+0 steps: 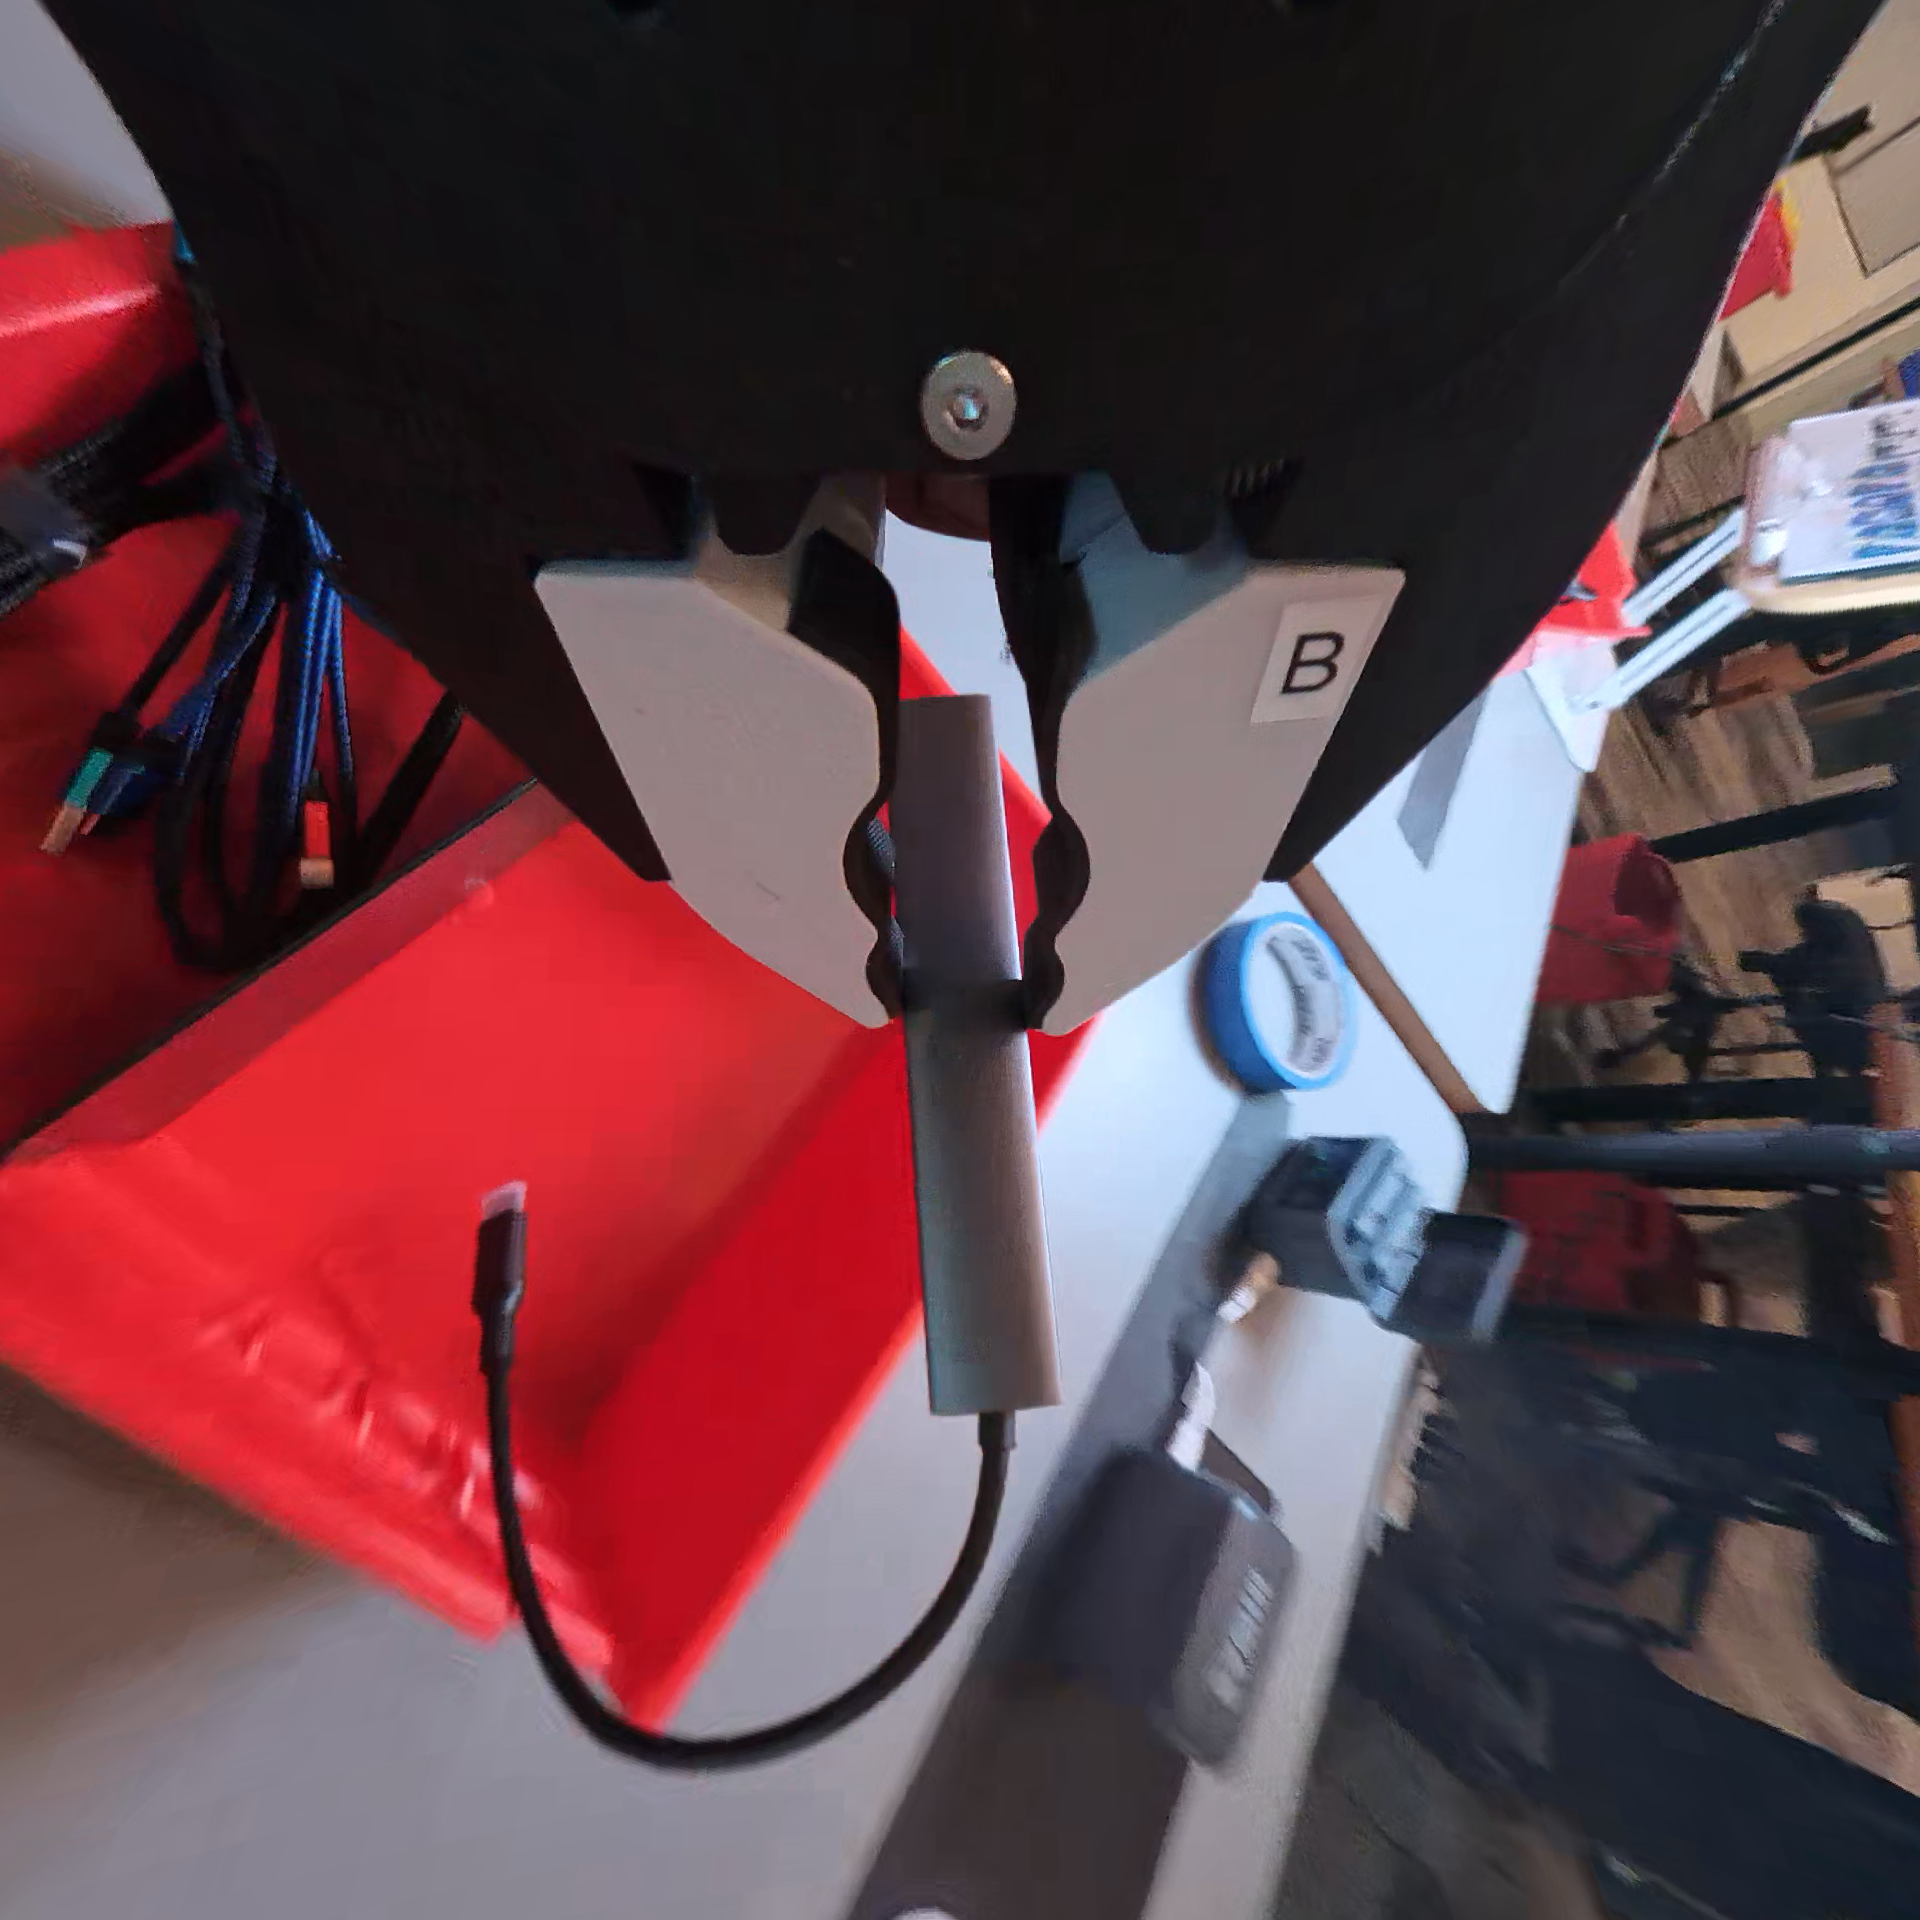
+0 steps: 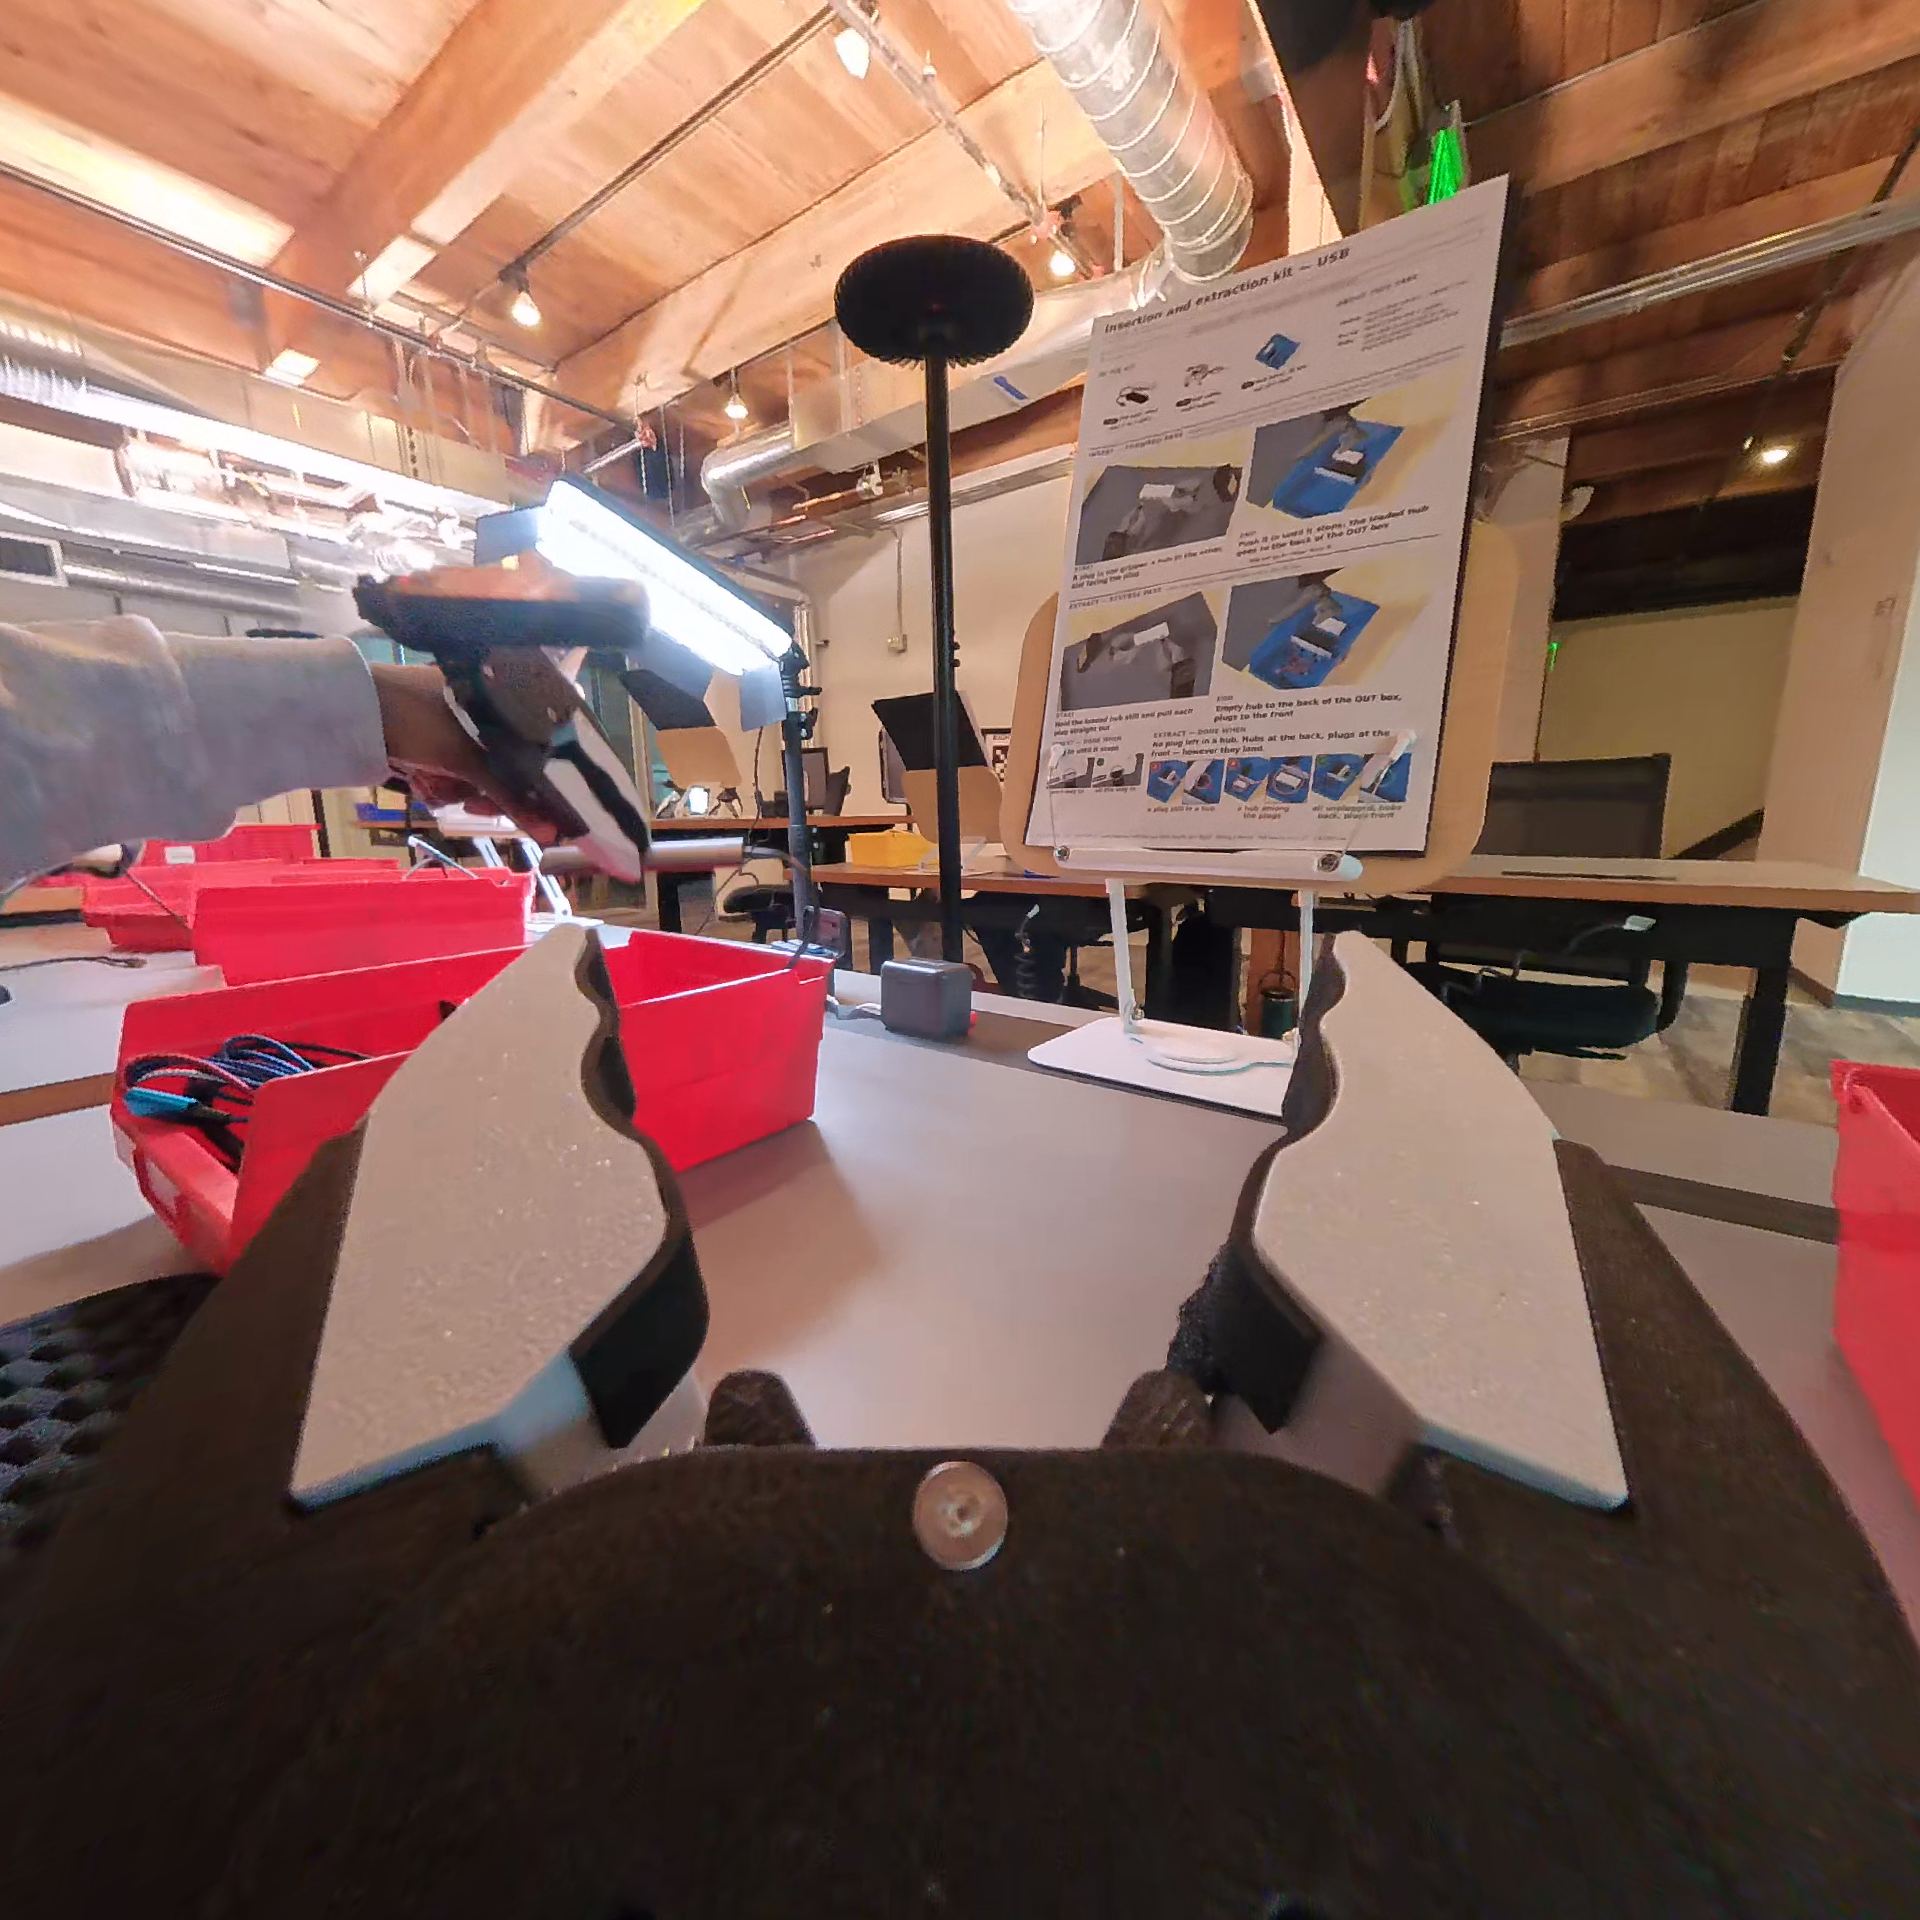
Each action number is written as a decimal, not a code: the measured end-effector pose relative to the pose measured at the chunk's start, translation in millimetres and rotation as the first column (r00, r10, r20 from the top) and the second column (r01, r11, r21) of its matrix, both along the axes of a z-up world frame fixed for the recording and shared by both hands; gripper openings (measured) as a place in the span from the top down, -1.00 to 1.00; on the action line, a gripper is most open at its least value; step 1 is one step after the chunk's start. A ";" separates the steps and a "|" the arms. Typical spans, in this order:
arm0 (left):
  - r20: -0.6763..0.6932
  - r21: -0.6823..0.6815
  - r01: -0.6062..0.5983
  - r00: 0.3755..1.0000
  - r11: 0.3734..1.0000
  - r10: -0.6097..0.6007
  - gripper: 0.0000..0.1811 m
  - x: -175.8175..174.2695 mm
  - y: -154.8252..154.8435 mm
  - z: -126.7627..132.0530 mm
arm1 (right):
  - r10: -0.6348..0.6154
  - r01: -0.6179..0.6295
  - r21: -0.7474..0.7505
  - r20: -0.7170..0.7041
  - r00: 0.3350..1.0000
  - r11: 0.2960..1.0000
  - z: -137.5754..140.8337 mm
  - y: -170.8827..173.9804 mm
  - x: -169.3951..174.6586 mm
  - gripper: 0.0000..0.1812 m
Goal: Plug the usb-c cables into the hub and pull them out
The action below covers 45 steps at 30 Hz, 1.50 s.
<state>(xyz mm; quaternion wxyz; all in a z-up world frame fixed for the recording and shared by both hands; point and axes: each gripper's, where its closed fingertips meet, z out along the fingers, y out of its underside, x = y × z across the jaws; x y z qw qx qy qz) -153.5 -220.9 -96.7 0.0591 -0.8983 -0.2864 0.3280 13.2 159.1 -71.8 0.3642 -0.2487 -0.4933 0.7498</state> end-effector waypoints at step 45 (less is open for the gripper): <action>-0.756 0.286 0.598 0.621 0.749 -0.206 0.76 168.9 282.7 -29.7 | 0.435 -0.391 -0.198 0.307 0.846 0.899 -25.8 -83.3 6.1 0.66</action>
